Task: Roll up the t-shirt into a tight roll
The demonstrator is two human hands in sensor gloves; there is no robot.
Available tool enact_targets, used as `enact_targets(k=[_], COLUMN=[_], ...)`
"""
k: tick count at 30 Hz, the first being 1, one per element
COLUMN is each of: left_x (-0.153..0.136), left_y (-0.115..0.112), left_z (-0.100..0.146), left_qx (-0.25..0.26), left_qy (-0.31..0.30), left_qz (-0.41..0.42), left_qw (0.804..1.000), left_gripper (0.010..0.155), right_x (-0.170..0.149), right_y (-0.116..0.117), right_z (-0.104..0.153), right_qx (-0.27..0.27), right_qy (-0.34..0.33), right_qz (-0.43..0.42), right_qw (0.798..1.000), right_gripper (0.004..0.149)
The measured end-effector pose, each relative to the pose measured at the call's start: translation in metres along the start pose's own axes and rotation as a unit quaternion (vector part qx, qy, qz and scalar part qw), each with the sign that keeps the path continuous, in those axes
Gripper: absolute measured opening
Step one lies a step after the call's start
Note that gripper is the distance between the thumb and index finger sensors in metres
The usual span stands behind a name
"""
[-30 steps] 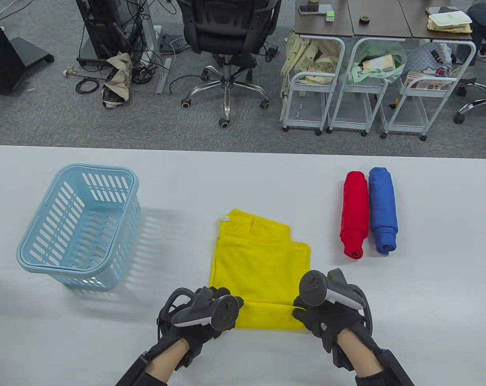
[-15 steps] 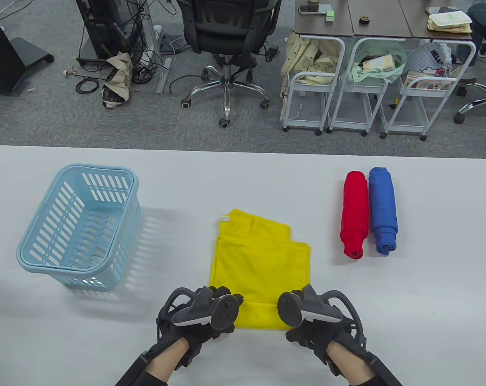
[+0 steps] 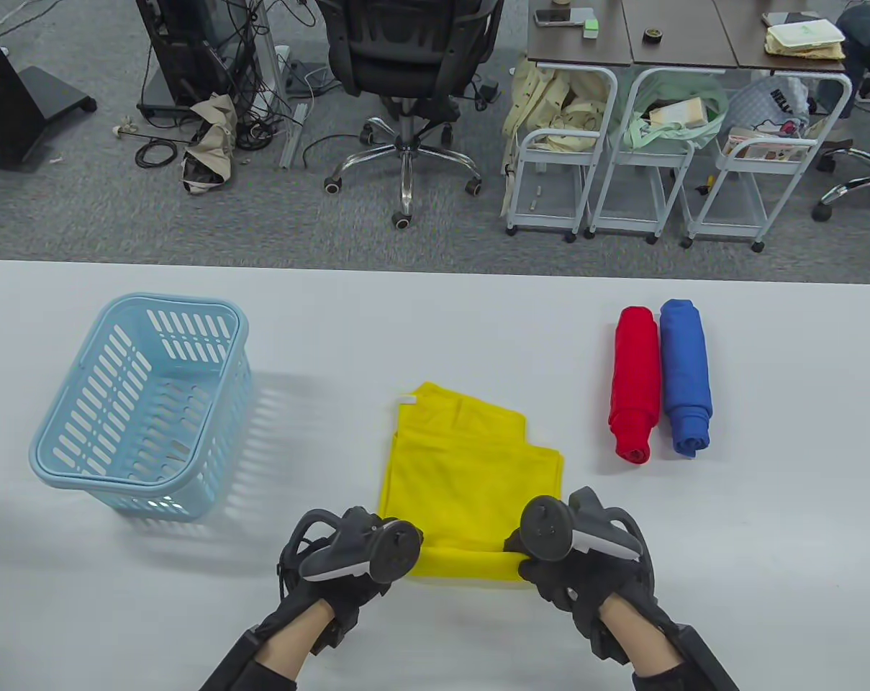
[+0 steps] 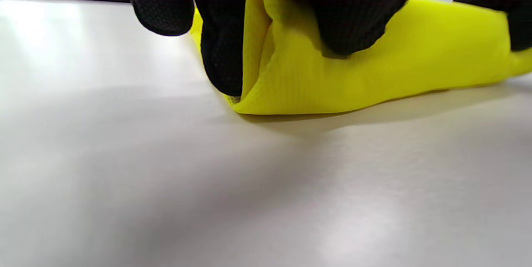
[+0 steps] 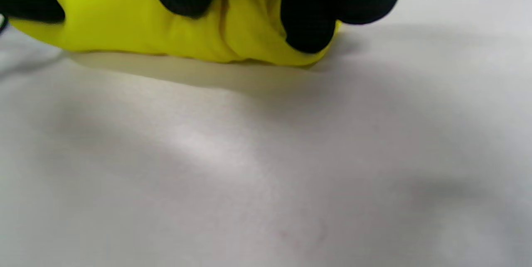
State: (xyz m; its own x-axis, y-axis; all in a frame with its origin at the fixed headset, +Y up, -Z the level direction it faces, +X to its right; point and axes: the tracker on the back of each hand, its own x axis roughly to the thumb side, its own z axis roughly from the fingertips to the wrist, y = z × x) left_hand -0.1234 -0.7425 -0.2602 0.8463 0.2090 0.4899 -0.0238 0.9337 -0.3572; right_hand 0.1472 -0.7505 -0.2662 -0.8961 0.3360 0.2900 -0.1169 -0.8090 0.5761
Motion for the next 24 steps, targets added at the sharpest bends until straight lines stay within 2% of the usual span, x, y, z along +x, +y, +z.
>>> enact_targets(k=[2, 3, 8, 11, 13, 16, 17, 19, 21, 24], left_x=[-0.010, -0.013, -0.019, -0.016, -0.005, 0.013, 0.019, 0.027, 0.030, 0.033], left_y=[-0.003, -0.003, -0.004, -0.001, 0.010, 0.018, 0.015, 0.003, -0.011, -0.014], left_z=[0.000, -0.001, -0.004, 0.000, 0.009, 0.016, 0.014, 0.008, 0.000, -0.004], left_qx=[-0.008, -0.006, 0.016, 0.033, 0.061, 0.089, 0.076, 0.044, -0.005, -0.004], left_qy=[0.000, 0.005, 0.056, 0.091, 0.105, 0.059, 0.013, -0.014, -0.025, -0.023], left_qz=[0.069, 0.080, -0.018, -0.077, -0.094, -0.075, -0.069, -0.065, -0.096, -0.127], left_qw=[0.998, 0.997, 0.998, 0.992, 0.988, 0.991, 0.995, 0.997, 0.995, 0.992], left_gripper=[0.045, 0.046, 0.048, 0.048, 0.046, 0.050, 0.051, 0.053, 0.056, 0.060], right_x=[-0.009, -0.010, -0.004, -0.005, -0.006, -0.005, -0.005, -0.006, -0.003, -0.001], right_y=[0.002, 0.003, 0.004, 0.004, 0.004, 0.004, 0.004, 0.003, 0.000, -0.008], right_z=[-0.001, -0.002, -0.003, -0.003, -0.003, -0.004, -0.004, -0.003, 0.001, 0.010], right_qx=[0.009, 0.010, -0.008, -0.009, -0.008, -0.009, -0.009, -0.012, -0.039, -0.079], right_qy=[0.015, 0.031, 0.071, 0.072, 0.072, 0.073, 0.073, 0.076, 0.121, 0.188], right_qz=[-0.032, -0.021, 0.035, 0.017, 0.019, 0.021, 0.020, 0.017, 0.055, 0.152], right_qw=[0.999, 0.999, 0.997, 0.997, 0.997, 0.997, 0.997, 0.997, 0.990, 0.967], right_gripper=[0.049, 0.052, 0.063, 0.063, 0.063, 0.062, 0.062, 0.062, 0.065, 0.068])
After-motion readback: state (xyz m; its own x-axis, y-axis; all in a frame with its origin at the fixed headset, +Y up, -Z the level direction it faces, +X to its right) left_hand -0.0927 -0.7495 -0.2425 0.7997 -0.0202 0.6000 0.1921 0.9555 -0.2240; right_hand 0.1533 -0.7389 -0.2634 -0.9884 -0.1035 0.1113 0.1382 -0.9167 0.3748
